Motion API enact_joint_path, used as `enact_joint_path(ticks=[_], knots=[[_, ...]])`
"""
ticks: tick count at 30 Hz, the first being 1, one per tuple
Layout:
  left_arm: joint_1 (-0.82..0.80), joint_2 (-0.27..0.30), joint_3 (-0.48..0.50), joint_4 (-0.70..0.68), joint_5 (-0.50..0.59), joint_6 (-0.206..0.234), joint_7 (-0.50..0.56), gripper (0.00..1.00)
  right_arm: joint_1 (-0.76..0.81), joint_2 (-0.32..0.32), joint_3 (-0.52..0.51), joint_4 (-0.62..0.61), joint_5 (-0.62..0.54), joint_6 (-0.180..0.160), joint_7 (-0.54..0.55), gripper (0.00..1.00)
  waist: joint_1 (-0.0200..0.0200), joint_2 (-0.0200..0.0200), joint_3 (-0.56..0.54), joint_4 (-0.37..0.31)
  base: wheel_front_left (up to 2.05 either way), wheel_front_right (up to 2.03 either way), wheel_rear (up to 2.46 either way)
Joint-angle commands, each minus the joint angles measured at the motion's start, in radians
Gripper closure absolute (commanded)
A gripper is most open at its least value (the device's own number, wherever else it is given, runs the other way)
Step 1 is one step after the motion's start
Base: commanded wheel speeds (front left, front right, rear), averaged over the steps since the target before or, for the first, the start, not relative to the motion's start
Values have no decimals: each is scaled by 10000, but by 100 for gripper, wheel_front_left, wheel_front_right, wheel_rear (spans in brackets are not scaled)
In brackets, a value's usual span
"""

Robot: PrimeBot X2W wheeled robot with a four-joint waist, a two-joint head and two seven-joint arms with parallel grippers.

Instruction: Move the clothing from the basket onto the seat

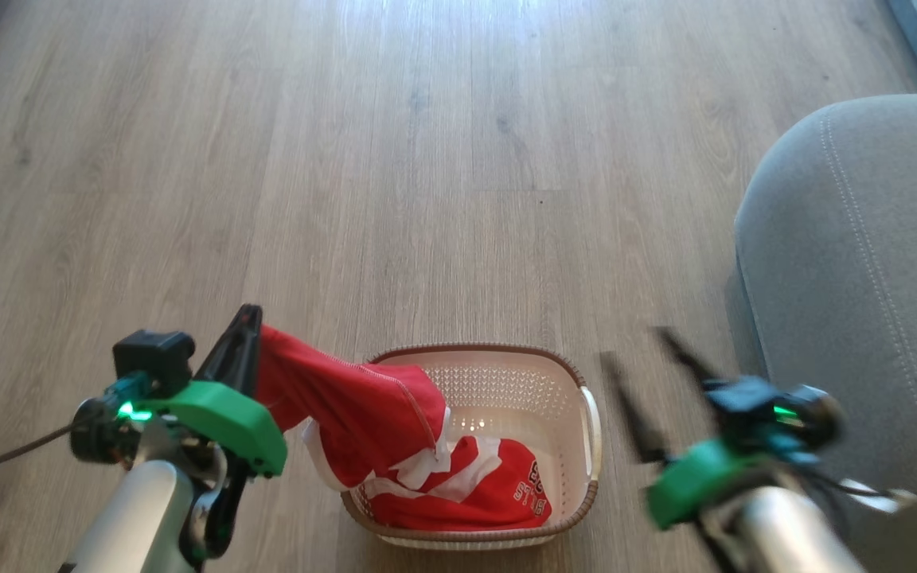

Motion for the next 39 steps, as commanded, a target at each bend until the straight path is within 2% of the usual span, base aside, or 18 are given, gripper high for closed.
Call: enact_joint_path(ticks=[1, 6, 13, 26, 38, 39], knots=[[-685, 202, 354, -435, -21, -19, -3, 100, -688, -70, 598, -255, -21, -2, -67, 0, 1, 0, -10, -22, 0, 0, 0], [-1106, 19, 14, -686, 92, -152, 149, 100, -1780, -93, 2996, 196, 378, -2, -67, 0, 1, 0, -56, 4, 0, 0, 0], [-1835, -322, -579, -1068, 280, -395, 478, 100, -3041, 158, 4456, 885, 1067, -2, -67, 0, 1, 0, -97, 327, 0, 0, 0], [-2223, -724, -1511, -2033, 414, -720, 1023, 100, -3953, 638, 5221, 1852, 1554, -2, -67, 0, 1, 0, -145, 614, 0, 0, 0], [-2094, -830, -2102, -3193, 429, -805, 1465, 100, -4104, 736, 4818, 2338, 1246, -2, -67, 0, 1, 0, -111, 764, 0, 0, 0], [-2074, -825, -2133, -3329, 417, -781, 1521, 100, -4082, 752, 4799, 2519, 1273, -2, -67, 56, 1, 0, -109, 778, 0, 0, 0]])
